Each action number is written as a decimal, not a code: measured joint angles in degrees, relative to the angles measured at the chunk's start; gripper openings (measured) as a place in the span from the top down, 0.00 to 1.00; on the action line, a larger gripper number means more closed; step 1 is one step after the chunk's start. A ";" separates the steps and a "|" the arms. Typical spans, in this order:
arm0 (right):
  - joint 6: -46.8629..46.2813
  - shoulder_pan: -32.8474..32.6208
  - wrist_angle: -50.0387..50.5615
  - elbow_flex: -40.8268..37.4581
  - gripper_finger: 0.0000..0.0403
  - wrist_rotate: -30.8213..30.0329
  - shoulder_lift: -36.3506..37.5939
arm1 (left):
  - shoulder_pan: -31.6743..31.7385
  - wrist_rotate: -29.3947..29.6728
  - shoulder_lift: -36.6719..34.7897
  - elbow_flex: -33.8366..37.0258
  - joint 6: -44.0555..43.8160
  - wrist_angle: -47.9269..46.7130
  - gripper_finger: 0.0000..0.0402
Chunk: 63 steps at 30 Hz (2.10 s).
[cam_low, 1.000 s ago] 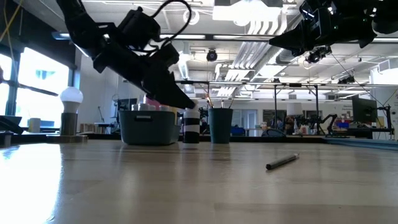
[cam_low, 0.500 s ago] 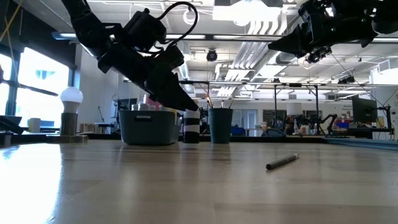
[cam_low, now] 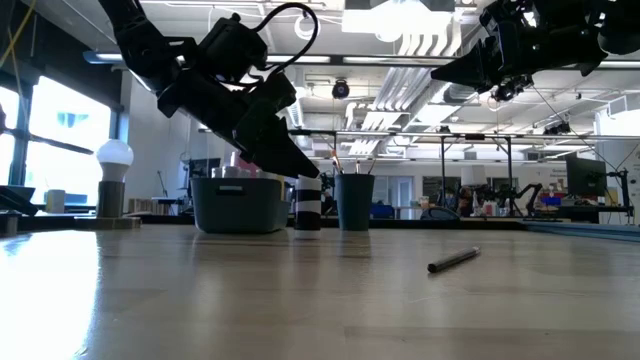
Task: Pick & Place Paint Supplies
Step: Put the small white paint bottle into the green bin
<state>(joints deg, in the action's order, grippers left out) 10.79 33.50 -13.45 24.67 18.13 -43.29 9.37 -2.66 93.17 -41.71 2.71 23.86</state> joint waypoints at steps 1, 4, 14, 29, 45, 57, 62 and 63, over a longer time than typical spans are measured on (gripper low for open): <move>0.00 0.00 -0.02 0.00 1.00 0.00 0.00 | 0.00 0.01 0.00 0.00 0.00 0.00 0.28; 0.00 0.00 -0.02 0.00 0.99 0.00 0.00 | 0.00 0.09 0.00 0.00 0.01 0.00 0.28; 0.00 0.00 0.00 0.00 0.99 0.00 0.00 | 0.00 0.22 -0.02 0.02 -1.81 0.00 0.28; 0.00 0.00 -0.02 0.00 1.00 0.02 0.00 | 0.00 0.24 -0.07 0.04 -3.15 0.00 0.28; -0.48 0.00 -0.02 0.00 0.99 0.02 0.00 | 0.00 0.26 -0.07 0.04 -3.09 0.00 0.28; -0.46 0.00 -0.02 0.00 0.99 0.02 0.00 | 0.00 0.26 -0.07 0.04 -3.02 0.00 0.28; -0.46 0.00 -0.02 0.00 0.99 0.02 0.00 | -0.01 0.26 -0.07 0.04 -3.02 0.00 0.28; -0.46 0.00 -0.02 0.00 0.99 0.02 0.00 | 0.00 0.26 -0.07 0.04 -3.02 0.00 0.28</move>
<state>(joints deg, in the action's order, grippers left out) 10.33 33.50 -13.47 24.67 18.15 -43.29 9.37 -2.39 93.10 -41.67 -0.32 23.86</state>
